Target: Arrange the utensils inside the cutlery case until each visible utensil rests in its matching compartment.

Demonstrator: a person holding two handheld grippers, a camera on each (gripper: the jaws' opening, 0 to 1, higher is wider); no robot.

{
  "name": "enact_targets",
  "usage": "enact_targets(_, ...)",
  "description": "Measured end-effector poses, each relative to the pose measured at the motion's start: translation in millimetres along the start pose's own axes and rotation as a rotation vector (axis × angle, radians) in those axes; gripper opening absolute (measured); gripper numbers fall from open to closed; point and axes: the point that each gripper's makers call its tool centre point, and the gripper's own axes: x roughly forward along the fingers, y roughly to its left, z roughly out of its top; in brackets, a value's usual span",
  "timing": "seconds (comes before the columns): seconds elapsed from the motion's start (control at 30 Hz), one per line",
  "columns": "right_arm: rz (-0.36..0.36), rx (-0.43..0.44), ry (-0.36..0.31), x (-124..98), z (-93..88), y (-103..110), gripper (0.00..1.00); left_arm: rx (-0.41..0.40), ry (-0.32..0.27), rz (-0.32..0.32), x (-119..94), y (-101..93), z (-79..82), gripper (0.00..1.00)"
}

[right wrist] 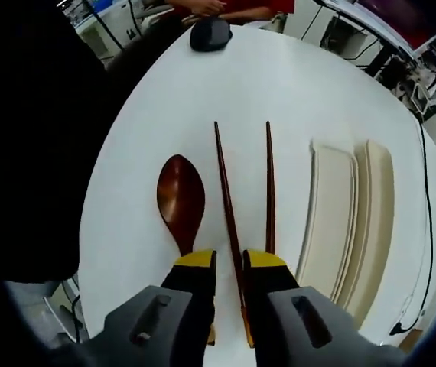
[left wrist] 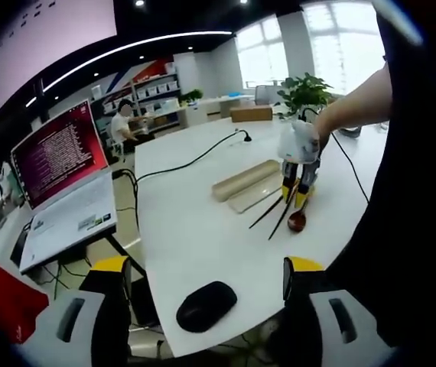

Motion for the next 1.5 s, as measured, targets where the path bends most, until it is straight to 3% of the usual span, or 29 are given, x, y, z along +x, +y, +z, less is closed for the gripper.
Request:
enact_targets(0.23, 0.002, 0.013, 0.048, 1, 1.0, 0, 0.1, 0.013, -0.004, -0.019, 4, 1.1, 1.4, 0.83)
enact_targets(0.37, 0.013, 0.094, 0.035, 1, 1.4, -4, 0.07, 0.023, -0.014, -0.033, 7, 0.9, 5.6, 0.83)
enact_targets(0.53, 0.014, 0.123, 0.027, 1, 2.4, -5, 0.03, 0.029, -0.019, -0.044, 10, 1.3, 7.0, 0.83)
enact_targets(1.5, 0.0, 0.169, 0.135, 3, 2.4, -6, 0.02, 0.01, -0.028, -0.08, 16, 4.4, 3.7, 0.83)
